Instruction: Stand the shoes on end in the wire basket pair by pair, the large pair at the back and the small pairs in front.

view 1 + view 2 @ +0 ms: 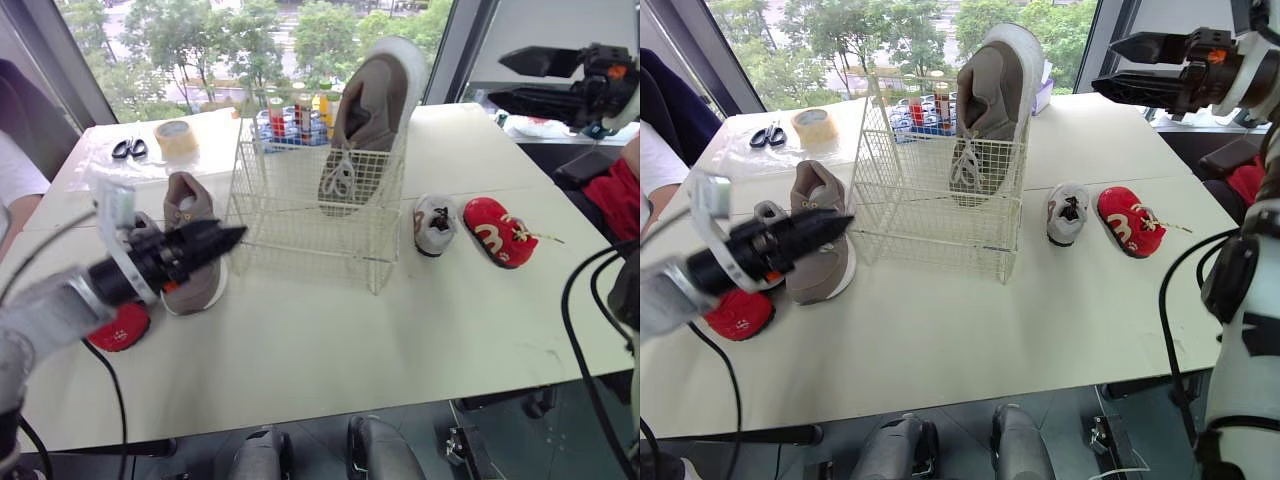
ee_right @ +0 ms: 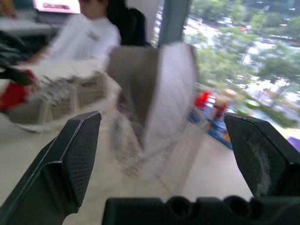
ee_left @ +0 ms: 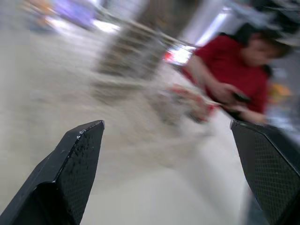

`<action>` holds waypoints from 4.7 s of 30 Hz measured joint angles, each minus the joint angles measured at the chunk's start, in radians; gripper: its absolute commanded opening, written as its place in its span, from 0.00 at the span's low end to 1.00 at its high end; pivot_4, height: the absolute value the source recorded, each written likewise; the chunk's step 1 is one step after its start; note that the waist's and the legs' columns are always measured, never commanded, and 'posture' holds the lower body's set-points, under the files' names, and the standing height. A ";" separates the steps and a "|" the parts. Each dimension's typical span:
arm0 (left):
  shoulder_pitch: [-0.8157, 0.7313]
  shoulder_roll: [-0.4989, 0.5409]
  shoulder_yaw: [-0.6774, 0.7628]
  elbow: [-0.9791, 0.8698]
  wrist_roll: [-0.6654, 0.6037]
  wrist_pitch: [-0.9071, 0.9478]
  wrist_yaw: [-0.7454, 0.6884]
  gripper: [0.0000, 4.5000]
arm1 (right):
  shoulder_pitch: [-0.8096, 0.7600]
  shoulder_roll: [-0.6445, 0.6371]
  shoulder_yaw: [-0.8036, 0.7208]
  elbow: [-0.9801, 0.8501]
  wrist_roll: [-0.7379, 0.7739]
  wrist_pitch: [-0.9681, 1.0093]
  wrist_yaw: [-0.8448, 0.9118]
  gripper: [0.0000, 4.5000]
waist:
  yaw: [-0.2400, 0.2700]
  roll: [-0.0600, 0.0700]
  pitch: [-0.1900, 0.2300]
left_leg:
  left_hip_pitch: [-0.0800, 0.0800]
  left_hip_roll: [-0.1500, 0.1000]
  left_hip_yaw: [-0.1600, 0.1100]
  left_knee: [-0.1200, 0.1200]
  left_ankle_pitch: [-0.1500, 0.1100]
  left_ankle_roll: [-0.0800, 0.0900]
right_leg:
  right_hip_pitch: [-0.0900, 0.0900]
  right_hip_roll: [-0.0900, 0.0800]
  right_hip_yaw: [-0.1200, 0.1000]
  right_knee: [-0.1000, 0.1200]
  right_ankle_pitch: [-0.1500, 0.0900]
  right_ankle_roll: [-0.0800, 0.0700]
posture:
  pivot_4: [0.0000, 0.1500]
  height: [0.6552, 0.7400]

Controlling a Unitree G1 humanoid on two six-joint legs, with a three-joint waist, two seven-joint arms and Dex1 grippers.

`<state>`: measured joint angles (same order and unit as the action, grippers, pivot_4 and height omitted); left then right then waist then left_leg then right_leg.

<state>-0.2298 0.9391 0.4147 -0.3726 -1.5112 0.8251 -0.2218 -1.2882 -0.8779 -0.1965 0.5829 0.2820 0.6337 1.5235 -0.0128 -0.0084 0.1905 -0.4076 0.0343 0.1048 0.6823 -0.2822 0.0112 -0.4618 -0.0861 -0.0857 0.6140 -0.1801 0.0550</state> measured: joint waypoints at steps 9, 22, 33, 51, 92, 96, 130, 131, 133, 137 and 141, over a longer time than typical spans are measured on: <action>-0.734 0.130 -0.431 0.622 0.539 0.313 0.067 0.98 | 0.434 -0.020 0.222 -0.895 0.227 0.244 -0.110 1.00 | 0.030 -0.003 -0.001 | 0.000 -0.004 0.001 0.001 0.000 -0.001 | 0.003 0.000 -0.002 -0.002 0.000 0.001 | 1.00 1.00; -1.060 -0.112 -0.643 1.317 1.109 0.150 -0.325 0.98 | 0.544 -0.045 0.213 -1.078 0.318 0.297 -0.276 1.00 | 0.025 -0.011 0.003 | -0.005 -0.002 0.003 0.002 0.001 -0.001 | -0.002 0.003 -0.002 -0.002 0.000 0.001 | 1.00 1.00; -1.118 -0.251 -0.589 1.572 1.320 -0.033 -0.432 0.34 | 0.549 -0.045 0.179 -1.078 0.351 0.298 -0.419 1.00 | 0.028 -0.013 0.002 | -0.003 -0.003 0.002 0.003 -0.001 0.002 | 0.000 -0.001 -0.002 -0.001 0.000 0.001 | 1.00 1.00; -1.293 -0.204 -0.285 1.608 1.346 -0.081 -0.280 0.00 | 0.544 -0.052 0.177 -0.989 0.352 0.255 -0.468 1.00 | 0.021 -0.018 0.005 | -0.017 -0.002 0.000 0.010 0.000 0.002 | -0.008 -0.001 -0.006 0.000 0.000 0.002 | 1.00 1.00; -1.167 -0.822 -0.198 1.464 1.361 -1.305 -0.022 0.00 | 0.619 -0.151 -0.239 -1.033 0.940 0.505 -0.903 1.00 | 0.049 -0.017 0.003 | -0.012 -0.002 0.001 0.018 -0.008 0.015 | 0.000 -0.004 -0.002 -0.003 0.006 0.011 | 1.00 1.00; -1.072 -0.807 -0.226 1.347 1.376 -1.244 -0.022 0.00 | 0.608 -0.137 -0.186 -1.004 0.918 0.464 -0.888 1.00 | 0.048 -0.017 0.003 | -0.011 -0.002 0.001 0.018 -0.008 0.015 | 0.000 -0.004 -0.002 -0.002 0.006 0.010 | 1.00 1.00; -0.284 -0.365 0.009 -0.022 0.640 0.145 -0.233 0.96 | 0.834 0.126 -0.182 -0.832 0.496 0.166 -1.106 1.00 | 0.044 -0.015 0.002 | -0.011 -0.002 0.000 0.019 -0.002 0.005 | 0.002 -0.003 -0.001 -0.001 0.006 0.011 | 1.00 1.00; -0.252 -0.365 0.014 -0.036 0.599 0.177 -0.222 0.96 | 0.852 0.145 -0.190 -0.833 0.484 0.158 -1.124 1.00 | 0.044 -0.015 0.002 | -0.010 -0.002 0.000 0.019 -0.002 0.005 | 0.002 -0.003 -0.001 -0.001 0.006 0.011 | 1.00 1.00; -0.183 -0.375 0.035 -0.092 0.461 0.234 -0.196 0.96 | 0.907 0.175 -0.199 -0.848 0.435 0.104 -1.154 1.00 | 0.047 -0.015 0.002 | -0.009 -0.002 0.000 0.019 -0.002 0.005 | 0.003 -0.003 0.000 -0.001 0.006 0.011 | 1.00 1.00; -0.035 -0.359 0.026 -0.202 0.314 0.268 -0.186 0.96 | 0.982 0.295 -0.192 -0.861 0.336 0.026 -1.257 1.00 | 0.040 -0.015 0.002 | -0.001 -0.002 0.000 0.017 -0.005 0.009 | 0.010 -0.002 0.001 -0.001 0.005 0.009 | 1.00 1.00; 0.098 -0.326 -0.020 -0.316 0.255 0.274 -0.181 0.96 | 1.072 0.429 -0.143 -0.890 0.240 -0.019 -1.383 1.00 | 0.025 -0.012 0.001 | 0.000 -0.002 -0.001 0.016 -0.005 0.009 | 0.010 -0.002 0.000 0.000 0.002 0.005 | 1.00 1.00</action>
<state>-0.1322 0.6127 0.3949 -0.6883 -1.2557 1.0987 -0.4027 -0.2166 -0.4492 -0.3390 -0.3076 0.5216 0.6147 0.1409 0.0127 -0.0205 0.1916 -0.4081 0.0328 0.1039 0.6983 -0.2873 0.0201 -0.4518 -0.0877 -0.0852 0.6136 -0.1777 0.0604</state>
